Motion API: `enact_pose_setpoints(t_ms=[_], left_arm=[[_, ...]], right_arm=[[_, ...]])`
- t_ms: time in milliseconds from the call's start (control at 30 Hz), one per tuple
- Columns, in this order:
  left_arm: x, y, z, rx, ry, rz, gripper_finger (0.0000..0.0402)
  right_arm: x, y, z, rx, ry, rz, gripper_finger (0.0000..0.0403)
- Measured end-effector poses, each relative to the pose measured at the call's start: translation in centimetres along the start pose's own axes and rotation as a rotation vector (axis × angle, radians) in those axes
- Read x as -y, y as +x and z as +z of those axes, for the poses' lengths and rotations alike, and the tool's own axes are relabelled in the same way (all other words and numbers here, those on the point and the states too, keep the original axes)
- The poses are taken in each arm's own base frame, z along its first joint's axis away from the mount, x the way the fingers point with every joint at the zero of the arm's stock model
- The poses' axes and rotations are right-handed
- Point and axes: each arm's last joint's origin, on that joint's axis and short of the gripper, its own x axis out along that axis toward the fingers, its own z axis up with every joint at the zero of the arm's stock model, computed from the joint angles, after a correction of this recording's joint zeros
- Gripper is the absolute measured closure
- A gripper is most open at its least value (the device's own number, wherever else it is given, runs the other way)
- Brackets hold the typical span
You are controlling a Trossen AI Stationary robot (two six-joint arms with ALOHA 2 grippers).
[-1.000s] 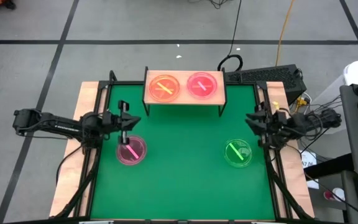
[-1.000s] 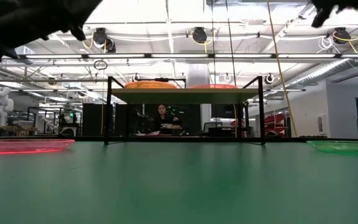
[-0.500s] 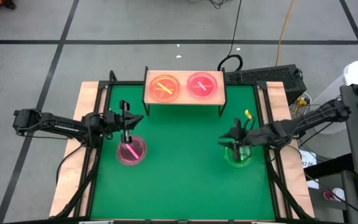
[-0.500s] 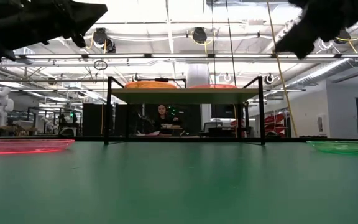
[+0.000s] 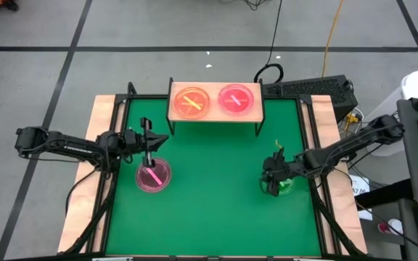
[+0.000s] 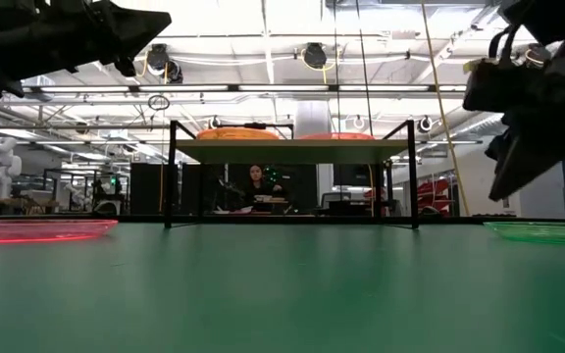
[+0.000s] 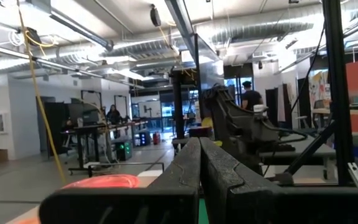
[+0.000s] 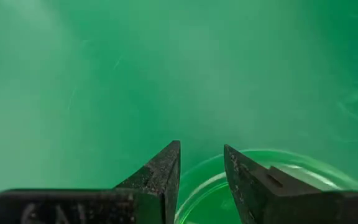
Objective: Place and stack plates onto a shelf
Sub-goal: Stack the green plate on the pink plate on the shelf
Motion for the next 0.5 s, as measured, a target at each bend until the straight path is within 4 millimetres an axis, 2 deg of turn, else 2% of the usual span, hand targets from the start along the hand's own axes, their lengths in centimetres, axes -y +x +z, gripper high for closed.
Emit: enact_pose_setpoints(t_ms=[167,500], left_arm=[[0.0,0.0,0.0,-0.001,0.006,0.010,0.0398],[-0.1,0.0,0.0,-0.002,-0.022,0.019,0.0398]], right_arm=[[-1.3,0.3,0.2,-0.043,-0.103,-0.035,0.0294],[-5.1,0.5,0.8,-0.348,-0.162,-0.185,0.0294]])
